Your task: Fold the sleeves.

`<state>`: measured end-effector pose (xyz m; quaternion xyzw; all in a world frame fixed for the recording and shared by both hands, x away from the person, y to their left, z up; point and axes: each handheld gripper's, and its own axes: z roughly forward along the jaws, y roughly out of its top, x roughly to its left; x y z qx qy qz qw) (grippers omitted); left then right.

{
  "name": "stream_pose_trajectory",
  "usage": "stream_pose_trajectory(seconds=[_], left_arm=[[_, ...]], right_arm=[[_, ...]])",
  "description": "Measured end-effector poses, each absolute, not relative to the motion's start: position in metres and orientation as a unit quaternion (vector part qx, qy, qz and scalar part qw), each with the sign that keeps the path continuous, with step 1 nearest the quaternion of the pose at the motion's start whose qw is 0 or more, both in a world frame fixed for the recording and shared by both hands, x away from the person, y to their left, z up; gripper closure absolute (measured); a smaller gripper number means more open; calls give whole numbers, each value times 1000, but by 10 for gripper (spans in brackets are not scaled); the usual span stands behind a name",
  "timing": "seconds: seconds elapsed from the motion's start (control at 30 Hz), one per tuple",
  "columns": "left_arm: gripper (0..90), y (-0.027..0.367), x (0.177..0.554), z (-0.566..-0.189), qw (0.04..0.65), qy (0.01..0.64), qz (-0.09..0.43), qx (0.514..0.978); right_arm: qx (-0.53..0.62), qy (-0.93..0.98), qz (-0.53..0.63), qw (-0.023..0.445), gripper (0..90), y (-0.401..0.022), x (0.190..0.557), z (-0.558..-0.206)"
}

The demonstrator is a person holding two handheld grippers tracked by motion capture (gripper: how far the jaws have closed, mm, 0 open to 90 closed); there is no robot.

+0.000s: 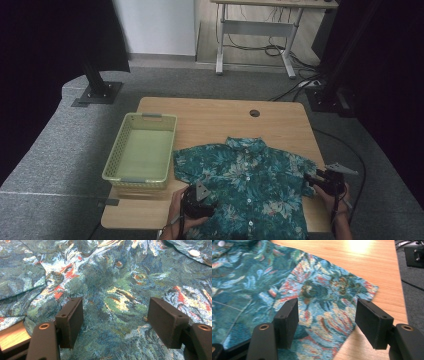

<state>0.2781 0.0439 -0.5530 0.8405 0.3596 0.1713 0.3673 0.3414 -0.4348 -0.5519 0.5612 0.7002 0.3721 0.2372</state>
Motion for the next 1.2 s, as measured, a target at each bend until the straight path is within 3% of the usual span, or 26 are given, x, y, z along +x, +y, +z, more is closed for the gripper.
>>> stream_pose_trajectory(seconds=[0.5, 1.0, 1.03, 1.2], left_arm=[[294, 44, 278, -553, 367, 359, 172, 841], [293, 44, 277, -553, 366, 360, 174, 840], [293, 44, 277, -553, 366, 360, 174, 840], [293, 44, 277, -553, 366, 361, 173, 840]], right_arm=[[582, 698, 328, 259, 361, -431, 345, -558], [570, 701, 340, 260, 729, -422, 344, -558], [571, 701, 341, 258, 786, -422, 344, -557], [574, 700, 338, 258, 843, -422, 344, -557]])
